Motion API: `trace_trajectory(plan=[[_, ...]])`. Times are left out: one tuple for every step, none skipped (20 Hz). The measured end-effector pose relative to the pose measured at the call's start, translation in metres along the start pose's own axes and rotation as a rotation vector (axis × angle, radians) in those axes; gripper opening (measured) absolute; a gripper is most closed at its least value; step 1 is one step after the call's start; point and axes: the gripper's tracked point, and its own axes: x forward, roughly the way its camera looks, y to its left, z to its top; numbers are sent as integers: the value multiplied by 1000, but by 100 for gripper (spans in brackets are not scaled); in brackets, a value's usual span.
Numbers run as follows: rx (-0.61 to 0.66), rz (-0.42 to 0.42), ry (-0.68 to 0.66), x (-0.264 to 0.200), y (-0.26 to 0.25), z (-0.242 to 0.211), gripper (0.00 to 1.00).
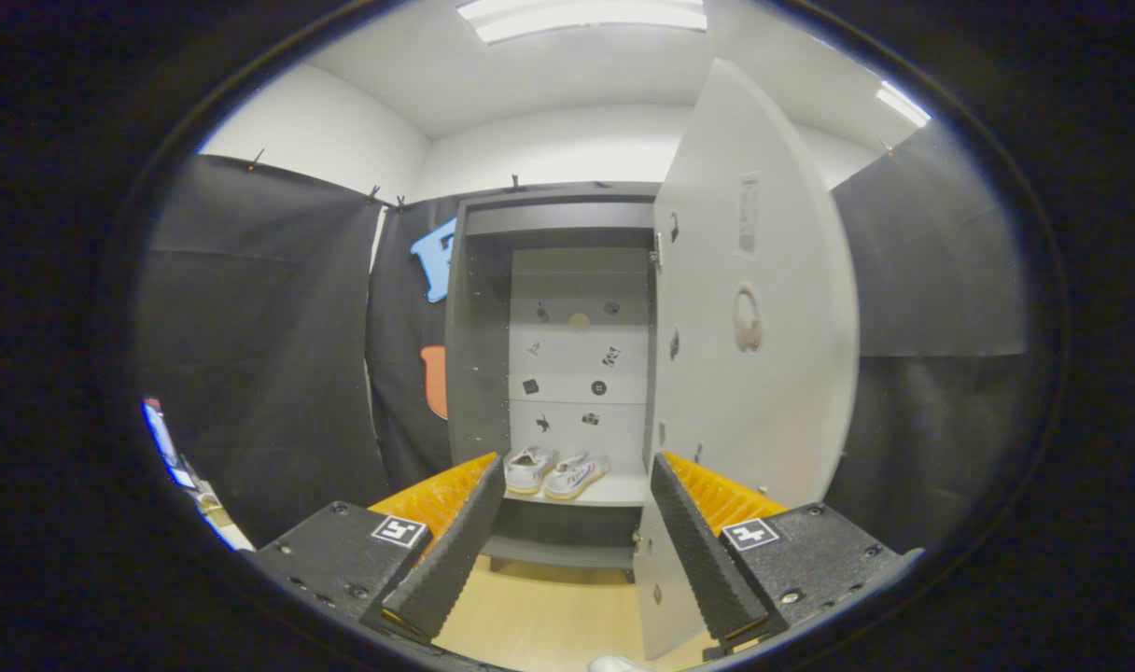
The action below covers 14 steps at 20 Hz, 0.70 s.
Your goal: Open the shoe cabinet door, grab the shoes and put them into the shoe cabinet, then close the shoe cabinet door.
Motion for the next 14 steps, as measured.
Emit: trace_trajectory(plan=[[-1,-11,-8,-11,-10,2,100],[5,-32,-14,-23,-23,4,100],[14,-57,-17,-34,-39,4,100],[29,-84,-27,-42,-55,5,100],[36,-115,-32,-48,-75,4,100],[37,-151,-31,-54,-97,1,100],[39,-184,-24,-59,-119,-4,100],[41,-212,-6,-61,-138,-10,100],[49,-232,13,-63,-155,-17,100],[60,-248,27,-62,-172,-23,100],[73,-258,40,-58,-186,-29,100],[86,-261,53,-51,-197,-35,100],[96,-256,65,-44,-207,-42,100],[105,-247,75,-34,-216,-47,98]])
